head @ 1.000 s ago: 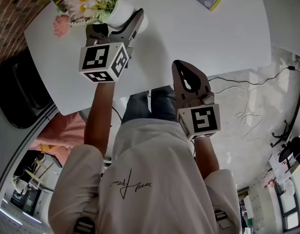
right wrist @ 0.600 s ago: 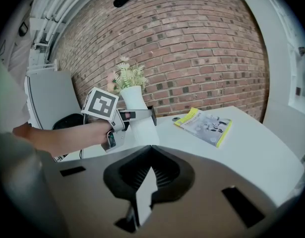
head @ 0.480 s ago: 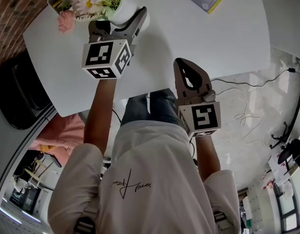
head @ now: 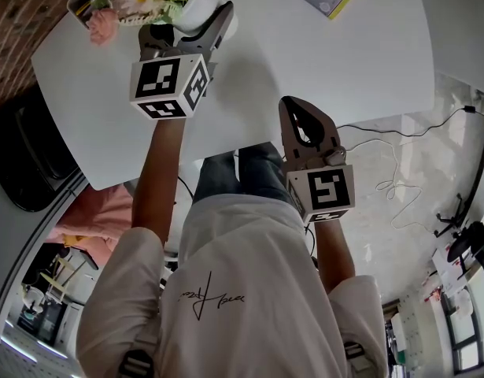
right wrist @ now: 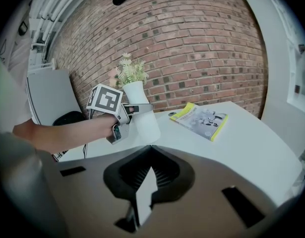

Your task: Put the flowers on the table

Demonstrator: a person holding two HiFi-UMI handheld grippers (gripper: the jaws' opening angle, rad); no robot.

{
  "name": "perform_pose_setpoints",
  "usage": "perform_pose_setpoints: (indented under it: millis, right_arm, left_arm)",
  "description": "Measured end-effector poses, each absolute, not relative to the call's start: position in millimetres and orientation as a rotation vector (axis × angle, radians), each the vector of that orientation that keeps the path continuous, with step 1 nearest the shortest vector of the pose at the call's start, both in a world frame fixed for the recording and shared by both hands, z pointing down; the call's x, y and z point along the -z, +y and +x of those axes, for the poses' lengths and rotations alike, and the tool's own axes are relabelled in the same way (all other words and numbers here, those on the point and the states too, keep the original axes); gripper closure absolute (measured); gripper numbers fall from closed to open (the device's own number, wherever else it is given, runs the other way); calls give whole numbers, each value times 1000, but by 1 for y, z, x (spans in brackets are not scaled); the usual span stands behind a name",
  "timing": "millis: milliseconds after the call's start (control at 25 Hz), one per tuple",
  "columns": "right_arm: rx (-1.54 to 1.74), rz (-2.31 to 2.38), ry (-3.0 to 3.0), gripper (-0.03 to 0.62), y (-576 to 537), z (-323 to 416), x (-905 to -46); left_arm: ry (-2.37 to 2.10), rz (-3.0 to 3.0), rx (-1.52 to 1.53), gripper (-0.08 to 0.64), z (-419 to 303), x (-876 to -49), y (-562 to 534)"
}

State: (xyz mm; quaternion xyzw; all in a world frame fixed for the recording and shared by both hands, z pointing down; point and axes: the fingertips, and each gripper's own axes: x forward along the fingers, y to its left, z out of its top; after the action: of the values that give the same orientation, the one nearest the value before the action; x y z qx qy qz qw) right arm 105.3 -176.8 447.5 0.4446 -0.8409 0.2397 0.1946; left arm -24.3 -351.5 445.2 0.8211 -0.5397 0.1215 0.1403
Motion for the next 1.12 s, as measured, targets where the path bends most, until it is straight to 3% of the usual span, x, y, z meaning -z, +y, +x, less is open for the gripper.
perform_pose_setpoints:
  millis: [1120]
  right_arm:
    - [-731, 1257, -2337, 568, -178, 120, -463]
  left_arm:
    - [-1632, 2490, -358, 140, -5, -456, -360]
